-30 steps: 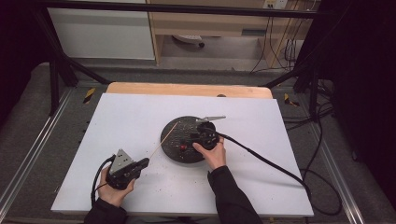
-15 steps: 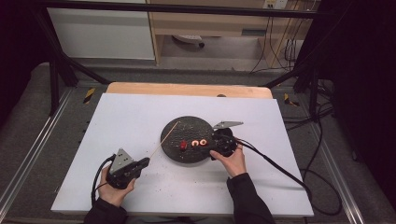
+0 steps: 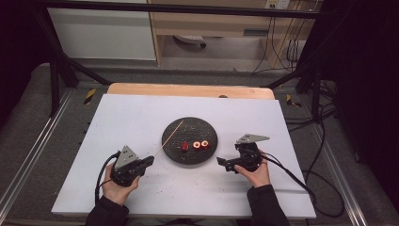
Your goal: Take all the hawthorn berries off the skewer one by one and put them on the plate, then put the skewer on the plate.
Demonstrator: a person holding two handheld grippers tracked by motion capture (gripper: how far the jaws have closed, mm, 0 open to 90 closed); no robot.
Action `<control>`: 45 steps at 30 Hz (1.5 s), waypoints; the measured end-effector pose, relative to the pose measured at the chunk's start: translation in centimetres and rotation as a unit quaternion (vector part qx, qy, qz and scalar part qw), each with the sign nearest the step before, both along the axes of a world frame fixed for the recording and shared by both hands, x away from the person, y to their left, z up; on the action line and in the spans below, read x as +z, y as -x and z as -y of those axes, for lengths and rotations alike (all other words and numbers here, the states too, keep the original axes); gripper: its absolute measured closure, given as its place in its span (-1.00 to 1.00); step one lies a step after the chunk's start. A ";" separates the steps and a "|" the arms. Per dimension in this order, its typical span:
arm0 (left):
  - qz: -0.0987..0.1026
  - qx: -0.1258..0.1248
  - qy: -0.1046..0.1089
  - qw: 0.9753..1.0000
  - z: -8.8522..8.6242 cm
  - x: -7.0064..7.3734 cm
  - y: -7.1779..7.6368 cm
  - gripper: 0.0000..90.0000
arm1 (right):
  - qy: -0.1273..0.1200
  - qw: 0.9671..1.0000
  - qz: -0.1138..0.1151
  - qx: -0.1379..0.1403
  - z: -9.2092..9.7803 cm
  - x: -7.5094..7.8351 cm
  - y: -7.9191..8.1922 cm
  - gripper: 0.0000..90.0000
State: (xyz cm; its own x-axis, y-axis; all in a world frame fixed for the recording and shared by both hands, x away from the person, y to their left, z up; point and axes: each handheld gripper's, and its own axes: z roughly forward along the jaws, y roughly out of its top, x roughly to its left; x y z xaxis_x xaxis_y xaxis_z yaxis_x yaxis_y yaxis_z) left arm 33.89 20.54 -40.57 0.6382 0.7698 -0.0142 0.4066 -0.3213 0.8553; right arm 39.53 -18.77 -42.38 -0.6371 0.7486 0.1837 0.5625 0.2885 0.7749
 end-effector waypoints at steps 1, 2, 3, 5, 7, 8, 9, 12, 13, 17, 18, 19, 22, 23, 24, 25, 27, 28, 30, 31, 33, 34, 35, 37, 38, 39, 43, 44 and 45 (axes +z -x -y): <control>0.000 0.000 0.000 1.000 0.1 0.2 -0.2 0.95 | 0.000 1.000 -0.001 -0.001 0.3 -0.2 0.2 -0.97; 0.000 -0.001 -0.001 1.000 0.3 0.3 -0.3 0.95 | 0.003 1.000 0.002 0.005 0.7 -0.4 0.5 -0.97; 0.001 -0.001 -0.003 1.000 0.4 0.5 -0.4 0.95 | 0.006 1.000 0.004 0.006 1.0 -0.5 0.7 -0.98; 0.001 -0.003 -0.005 1.000 0.7 0.8 -0.7 0.95 | 0.009 1.000 0.002 0.000 1.6 -0.8 1.1 -0.98; 0.000 -0.004 -0.008 1.000 1.0 0.9 -1.1 0.95 | 0.009 1.000 0.002 0.001 2.2 -1.1 1.4 -0.98; -0.001 -0.005 -0.009 1.000 1.2 1.0 -1.2 0.95 | 0.009 1.000 0.004 0.001 2.4 -1.2 1.5 -0.98; -0.001 -0.005 -0.011 1.000 1.3 1.1 -1.4 0.95 | 0.010 1.000 0.004 0.002 2.7 -1.3 1.6 -0.98; -0.005 -0.005 -0.010 1.000 1.5 1.3 -1.9 0.95 | 0.014 1.000 0.002 0.005 3.3 -1.8 1.9 -0.98; -0.004 -0.005 -0.011 1.000 1.6 1.4 -2.1 0.95 | 0.014 1.000 -0.001 0.006 3.5 -2.0 2.0 -0.98; -0.007 -0.007 -0.015 1.000 2.1 1.7 -2.6 0.95 | 0.016 1.000 -0.006 0.015 4.1 -2.6 2.5 -0.98; -0.007 -0.006 -0.017 1.000 2.2 1.8 -2.8 0.95 | 0.020 1.000 -0.007 0.016 4.2 -2.8 2.5 -0.98; -0.010 -0.005 -0.017 1.000 2.4 1.9 -3.0 0.95 | 0.022 1.000 -0.007 0.016 4.2 -2.8 2.6 -0.97; -0.014 -0.005 -0.023 1.000 2.9 2.1 -3.9 0.95 | 0.020 1.000 -0.006 0.016 4.4 -3.0 2.6 -0.97; -0.018 -0.004 -0.028 0.999 3.1 2.1 -4.2 0.95 | 0.020 1.000 -0.008 0.014 4.5 -3.0 2.7 -0.97; -0.020 -0.002 -0.031 0.999 3.3 2.1 -4.5 0.95 | 0.019 1.000 -0.008 0.014 4.5 -3.0 2.7 -0.97; -0.022 -0.001 -0.035 0.999 3.5 2.1 -4.9 0.95 | 0.018 1.000 -0.007 0.014 4.6 -3.0 2.7 -0.97; -0.028 0.002 -0.038 0.999 3.8 1.9 -5.6 0.95 | 0.015 1.000 -0.006 0.014 4.6 -3.0 2.8 -0.97; -0.032 0.004 -0.040 0.999 3.9 1.8 -5.9 0.95 | 0.015 1.000 -0.006 0.015 4.6 -3.0 2.8 -0.97; -0.038 0.009 -0.045 0.998 4.2 1.5 -6.6 0.95 | 0.014 1.000 -0.007 0.012 4.6 -3.0 2.8 -0.97; -0.041 0.012 -0.046 0.998 4.3 1.3 -6.9 0.95 | 0.013 1.000 -0.007 0.012 4.7 -2.9 2.8 -0.97; -0.047 0.016 -0.047 0.998 4.5 1.0 -7.4 0.95 | 0.013 1.000 -0.005 0.014 4.8 -2.9 2.8 -0.97; -0.051 0.017 -0.047 0.997 4.6 0.8 -7.7 0.95 | 0.012 1.000 -0.003 0.013 4.8 -2.9 2.9 -0.97; -0.053 0.017 -0.049 0.997 4.7 0.6 -7.9 0.95 | 0.011 1.000 -0.006 0.013 4.8 -2.9 2.9 -0.97; -0.058 0.021 -0.052 0.997 4.9 0.3 -8.3 0.95 | 0.008 1.000 -0.003 0.014 4.8 -2.9 2.9 -0.97; -0.062 0.024 -0.054 0.996 5.1 0.1 -8.6 0.95 | 0.008 1.000 -0.003 0.015 4.9 -2.9 2.9 -0.97; -0.065 0.025 -0.057 0.996 5.2 -0.1 -8.8 0.95 | 0.009 1.000 -0.003 0.015 4.9 -2.9 3.0 -0.97; -0.077 0.028 -0.062 0.995 5.8 -0.8 -9.5 0.95 | 0.004 1.000 -0.004 0.014 5.0 -2.9 3.0 -0.97; -0.080 0.029 -0.062 0.994 5.9 -1.0 -9.6 0.95 | 0.002 1.000 -0.005 0.013 5.1 -2.9 3.0 -0.97; -0.081 0.028 -0.066 0.994 6.1 -1.2 -9.6 0.95 | 0.003 1.000 -0.004 0.013 5.1 -2.9 3.0 -0.97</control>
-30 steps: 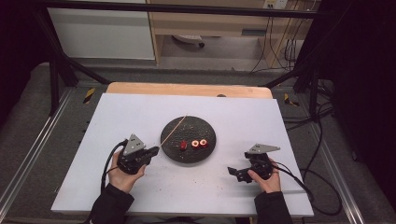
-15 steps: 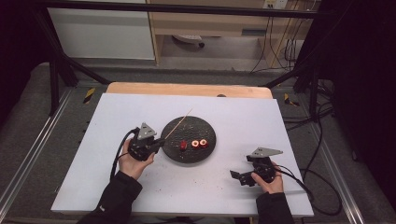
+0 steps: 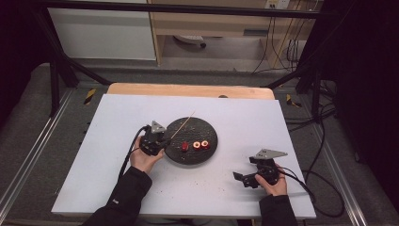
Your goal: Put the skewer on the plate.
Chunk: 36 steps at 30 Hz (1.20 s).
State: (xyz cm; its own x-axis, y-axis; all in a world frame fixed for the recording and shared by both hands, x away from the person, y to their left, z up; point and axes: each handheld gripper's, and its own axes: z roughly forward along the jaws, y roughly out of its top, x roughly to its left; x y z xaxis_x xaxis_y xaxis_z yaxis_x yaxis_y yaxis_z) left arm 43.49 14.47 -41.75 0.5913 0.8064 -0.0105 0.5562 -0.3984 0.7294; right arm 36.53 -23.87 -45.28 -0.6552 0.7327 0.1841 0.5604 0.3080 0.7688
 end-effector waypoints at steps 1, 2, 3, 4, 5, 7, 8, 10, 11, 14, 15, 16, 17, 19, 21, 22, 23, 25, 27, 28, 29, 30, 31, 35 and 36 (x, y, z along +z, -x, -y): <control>-0.001 -0.001 -0.003 1.000 0.2 -0.1 0.0 0.95 | 0.000 1.000 0.001 0.000 0.0 0.0 0.0 -0.97; -0.001 -0.001 -0.003 1.000 0.3 -0.2 -0.1 0.95 | -0.001 1.000 0.002 0.001 0.0 0.0 0.0 -0.97; -0.002 -0.002 -0.005 1.000 0.5 -0.3 -0.1 0.95 | -0.002 1.000 0.001 0.001 0.0 0.0 0.0 -0.97; -0.002 -0.001 -0.005 1.000 0.6 -0.3 -0.1 0.95 | -0.003 1.000 0.000 0.001 0.0 0.0 0.0 -0.97; -0.002 -0.003 -0.006 1.000 0.7 -0.4 -0.2 0.95 | -0.003 1.000 0.001 0.001 0.0 0.0 0.0 -0.97; -0.004 -0.001 -0.007 1.000 0.9 -0.5 -0.3 0.95 | -0.004 1.000 0.002 0.001 0.0 0.0 -0.1 -0.97; -0.004 -0.001 -0.009 1.000 1.1 -0.7 -0.4 0.95 | -0.003 1.000 0.004 0.002 0.0 -0.1 -0.1 -0.97; -0.006 -0.003 -0.015 1.000 1.3 -0.9 -0.5 0.95 | -0.005 1.000 -0.001 0.001 -0.1 0.0 -0.1 -0.97; -0.005 -0.002 -0.019 1.000 1.4 -1.1 -0.5 0.95 | -0.004 1.000 -0.002 0.000 -0.1 -0.1 -0.1 -0.96; -0.004 -0.005 -0.026 1.000 1.7 -1.2 -0.5 0.95 | -0.004 1.000 -0.002 0.001 -0.1 -0.1 -0.1 -0.96; -0.004 -0.005 -0.027 1.000 1.8 -1.3 -0.5 0.95 | -0.004 1.000 -0.002 0.001 -0.1 -0.1 -0.1 -0.96; -0.003 -0.005 -0.028 1.000 1.8 -1.3 -0.5 0.95 | -0.004 1.000 -0.002 0.001 -0.1 -0.1 -0.1 -0.96; -0.002 -0.004 -0.030 1.000 1.9 -1.3 -0.5 0.95 | -0.004 1.000 -0.001 0.001 -0.1 -0.1 -0.1 -0.96; -0.002 -0.004 -0.031 0.999 2.0 -1.4 -0.5 0.95 | -0.004 1.000 -0.002 0.001 -0.1 -0.1 -0.1 -0.96; -0.004 -0.005 -0.034 0.999 2.0 -1.6 -0.6 0.95 | -0.004 1.000 -0.004 0.001 -0.2 -0.1 -0.1 -0.96; -0.005 -0.004 -0.033 0.999 2.0 -1.6 -0.6 0.95 | -0.004 1.000 -0.003 0.001 -0.2 -0.2 -0.1 -0.96; -0.006 -0.006 -0.035 0.999 2.1 -1.7 -0.6 0.95 | -0.004 1.000 -0.004 0.002 -0.2 -0.2 -0.1 -0.96; -0.004 -0.004 -0.034 0.999 2.1 -1.8 -0.7 0.94 | -0.005 1.000 -0.004 0.002 -0.2 -0.2 -0.1 -0.96; -0.004 -0.005 -0.033 0.999 2.2 -1.8 -0.7 0.94 | -0.006 1.000 -0.004 0.002 -0.2 -0.2 -0.1 -0.96; -0.004 -0.005 -0.033 0.999 2.2 -1.8 -0.7 0.94 | -0.005 1.000 -0.003 0.002 -0.2 -0.2 -0.1 -0.96; -0.004 -0.005 -0.032 0.999 2.1 -1.7 -0.7 0.93 | -0.005 1.000 -0.003 0.002 -0.2 -0.2 -0.1 -0.96; -0.004 -0.005 -0.031 1.000 2.1 -1.7 -0.7 0.92 | -0.005 1.000 -0.004 0.002 -0.2 -0.2 -0.1 -0.96; -0.003 -0.005 -0.030 1.000 2.0 -1.6 -0.6 0.90 | -0.005 1.000 -0.003 0.002 -0.2 -0.2 -0.1 -0.96; 0.000 -0.008 -0.023 1.000 1.6 -1.2 -0.4 0.77 | -0.006 1.000 -0.002 0.002 -0.2 -0.1 -0.1 -0.96; 0.003 -0.009 -0.021 1.000 1.5 -1.0 -0.3 0.74 | -0.005 1.000 -0.002 0.002 -0.2 -0.1 -0.1 -0.96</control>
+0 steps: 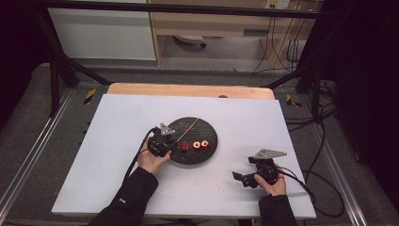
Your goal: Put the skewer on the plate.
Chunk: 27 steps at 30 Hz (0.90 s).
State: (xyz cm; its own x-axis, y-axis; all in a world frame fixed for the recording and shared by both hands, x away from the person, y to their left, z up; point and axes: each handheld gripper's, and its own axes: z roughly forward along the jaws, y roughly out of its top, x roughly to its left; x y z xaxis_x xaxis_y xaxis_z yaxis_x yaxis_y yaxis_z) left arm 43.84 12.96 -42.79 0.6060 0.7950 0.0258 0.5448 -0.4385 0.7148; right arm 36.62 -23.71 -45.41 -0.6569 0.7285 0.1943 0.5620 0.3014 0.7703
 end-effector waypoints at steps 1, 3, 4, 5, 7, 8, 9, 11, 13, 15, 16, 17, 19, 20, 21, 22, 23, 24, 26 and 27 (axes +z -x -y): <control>0.001 -0.003 0.001 1.000 -0.1 0.2 0.1 0.70 | -0.001 1.000 0.000 0.000 0.0 0.0 0.0 -0.96; 0.004 -0.008 -0.002 1.000 -0.5 0.5 0.4 0.60 | -0.001 1.000 0.001 0.000 0.0 0.0 0.0 -0.96; 0.009 -0.010 -0.001 1.000 -0.7 0.7 0.6 0.56 | -0.002 1.000 0.001 0.000 0.0 0.1 0.0 -0.96; 0.012 -0.013 0.000 1.000 -0.8 0.8 0.8 0.49 | -0.002 1.000 0.000 0.000 0.0 0.1 0.0 -0.96; 0.011 -0.025 0.004 1.000 -1.2 1.0 1.2 0.32 | -0.002 1.000 0.001 -0.001 0.0 0.1 0.0 -0.96; 0.017 -0.029 0.004 0.999 -1.4 1.1 1.4 0.24 | -0.002 1.000 0.001 -0.001 0.1 0.1 0.0 -0.96; 0.017 -0.033 0.003 0.999 -1.7 1.1 1.7 0.16 | -0.002 1.000 0.002 -0.001 0.1 0.1 0.0 -0.96; 0.015 -0.042 0.004 0.999 -2.3 1.2 2.1 0.05 | -0.003 1.000 0.004 -0.002 0.1 0.1 0.0 -0.96; 0.018 -0.053 0.004 0.998 -2.8 1.1 2.6 -0.08 | -0.003 1.000 0.004 -0.002 0.1 0.1 0.0 -0.96; 0.020 -0.060 -0.004 0.998 -3.4 1.0 3.1 -0.23 | -0.002 1.000 0.004 -0.003 0.1 0.1 0.0 -0.96; 0.022 -0.059 -0.005 0.998 -3.7 1.0 3.4 -0.30 | -0.002 1.000 0.004 -0.003 0.1 0.1 0.0 -0.96; 0.021 -0.059 -0.003 0.998 -4.0 0.9 3.6 -0.35 | -0.002 1.000 0.004 -0.003 0.1 0.1 -0.1 -0.96; 0.019 -0.060 0.004 0.998 -4.8 0.8 4.0 -0.45 | -0.002 1.000 0.004 -0.002 0.1 0.1 -0.1 -0.96; 0.016 -0.060 0.005 0.998 -5.1 0.8 4.2 -0.51 | -0.004 1.000 0.003 -0.003 0.0 0.0 -0.1 -0.96; 0.015 -0.061 0.006 0.998 -5.5 0.8 4.4 -0.57 | -0.003 1.000 0.004 -0.003 0.0 0.0 -0.1 -0.96; 0.016 -0.061 0.010 0.998 -5.9 0.7 4.7 -0.61 | -0.001 1.000 0.003 -0.003 0.1 0.1 -0.1 -0.96; 0.018 -0.061 0.013 0.998 -6.3 0.6 4.9 -0.64 | -0.001 1.000 0.004 -0.003 0.1 0.1 -0.1 -0.96; 0.021 -0.061 0.014 0.998 -6.7 0.5 5.2 -0.68 | -0.001 1.000 0.004 -0.004 0.1 0.1 -0.1 -0.96; 0.020 -0.060 0.019 0.998 -7.5 0.3 5.7 -0.75 | -0.002 1.000 0.004 -0.004 0.1 0.1 -0.1 -0.96; 0.019 -0.058 0.024 0.998 -7.9 0.2 5.9 -0.78 | -0.002 1.000 0.004 -0.004 0.1 0.1 -0.1 -0.96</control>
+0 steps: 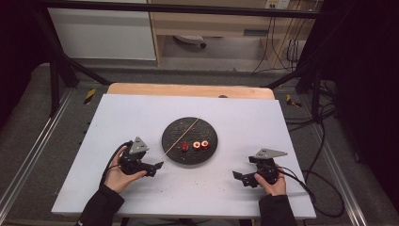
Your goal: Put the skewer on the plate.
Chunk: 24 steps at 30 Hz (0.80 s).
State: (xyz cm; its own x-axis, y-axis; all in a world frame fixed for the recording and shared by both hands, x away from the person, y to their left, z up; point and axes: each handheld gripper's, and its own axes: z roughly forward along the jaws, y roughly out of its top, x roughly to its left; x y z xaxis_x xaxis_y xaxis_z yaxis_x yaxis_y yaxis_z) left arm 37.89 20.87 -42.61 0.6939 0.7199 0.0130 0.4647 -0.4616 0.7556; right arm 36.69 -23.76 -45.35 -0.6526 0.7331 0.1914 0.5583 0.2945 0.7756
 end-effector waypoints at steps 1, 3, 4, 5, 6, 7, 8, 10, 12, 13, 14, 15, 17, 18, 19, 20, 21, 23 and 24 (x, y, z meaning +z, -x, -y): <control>-0.002 0.003 0.004 1.000 -0.4 -0.1 0.2 -0.81 | 0.001 1.000 -0.001 0.000 0.0 0.0 0.0 -0.96; -0.001 0.006 0.013 1.000 -1.4 -0.3 0.7 -0.86 | 0.003 1.000 -0.001 0.000 0.0 0.0 0.0 -0.96; 0.001 0.010 0.017 1.000 -1.8 -0.4 0.9 -0.87 | 0.003 1.000 -0.001 0.000 0.0 0.0 0.0 -0.96; 0.002 0.013 0.018 1.000 -2.3 -0.5 1.1 -0.89 | 0.004 1.000 0.000 0.000 0.0 0.0 0.0 -0.96; 0.002 0.016 0.017 1.000 -2.7 -0.7 1.4 -0.91 | 0.005 1.000 0.000 0.000 0.0 0.0 0.0 -0.97; 0.003 0.019 0.018 1.000 -3.1 -0.8 1.6 -0.92 | 0.004 1.000 -0.001 -0.001 0.0 0.0 0.0 -0.97; 0.004 0.021 0.019 1.000 -3.5 -0.9 1.8 -0.94 | 0.004 1.000 -0.002 -0.001 0.0 0.0 0.0 -0.97; 0.008 0.025 0.022 0.999 -4.3 -1.2 2.2 -0.94 | 0.005 1.000 -0.003 0.000 0.0 -0.1 0.0 -0.97; 0.009 0.026 0.024 0.999 -4.9 -1.5 2.6 -0.95 | 0.007 1.000 -0.005 0.001 -0.1 -0.1 0.0 -0.97; 0.010 0.027 0.023 0.999 -5.2 -1.7 2.8 -0.95 | 0.008 1.000 -0.005 0.000 -0.1 -0.1 0.0 -0.97; 0.011 0.028 0.024 0.999 -5.4 -1.8 2.9 -0.95 | 0.009 1.000 -0.005 0.000 -0.1 -0.1 0.0 -0.97; 0.012 0.029 0.025 0.999 -5.6 -1.9 3.0 -0.95 | 0.010 1.000 -0.006 0.000 -0.1 -0.2 0.0 -0.97; 0.013 0.031 0.022 0.999 -6.0 -2.0 3.2 -0.95 | 0.012 1.000 -0.006 0.000 -0.1 -0.2 0.1 -0.97; 0.015 0.031 0.020 0.999 -6.1 -2.1 3.3 -0.95 | 0.013 1.000 -0.006 0.001 -0.1 -0.2 0.1 -0.97; 0.017 0.033 0.020 0.999 -6.2 -2.1 3.3 -0.96 | 0.014 1.000 -0.005 0.001 -0.1 -0.2 0.1 -0.97; 0.017 0.035 0.021 0.999 -6.3 -2.2 3.3 -0.97 | 0.017 1.000 -0.008 0.001 -0.1 -0.2 0.2 -0.97; 0.016 0.035 0.023 0.999 -6.4 -2.2 3.3 -0.96 | 0.018 1.000 -0.007 0.001 -0.1 -0.3 0.2 -0.97; 0.015 0.034 0.025 0.999 -6.4 -2.3 3.4 -0.96 | 0.021 1.000 -0.007 0.003 -0.1 -0.3 0.2 -0.98; 0.014 0.033 0.025 0.999 -6.5 -2.4 3.4 -0.96 | 0.021 1.000 -0.007 0.004 -0.1 -0.3 0.2 -0.97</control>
State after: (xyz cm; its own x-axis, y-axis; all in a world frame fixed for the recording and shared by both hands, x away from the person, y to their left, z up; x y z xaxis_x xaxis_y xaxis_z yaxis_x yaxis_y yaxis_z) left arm 34.53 27.33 -44.98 0.6441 0.7650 -0.0049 0.4715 -0.3919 0.7900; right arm 36.48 -23.63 -45.67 -0.6553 0.7361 0.1695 0.5665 0.3306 0.7548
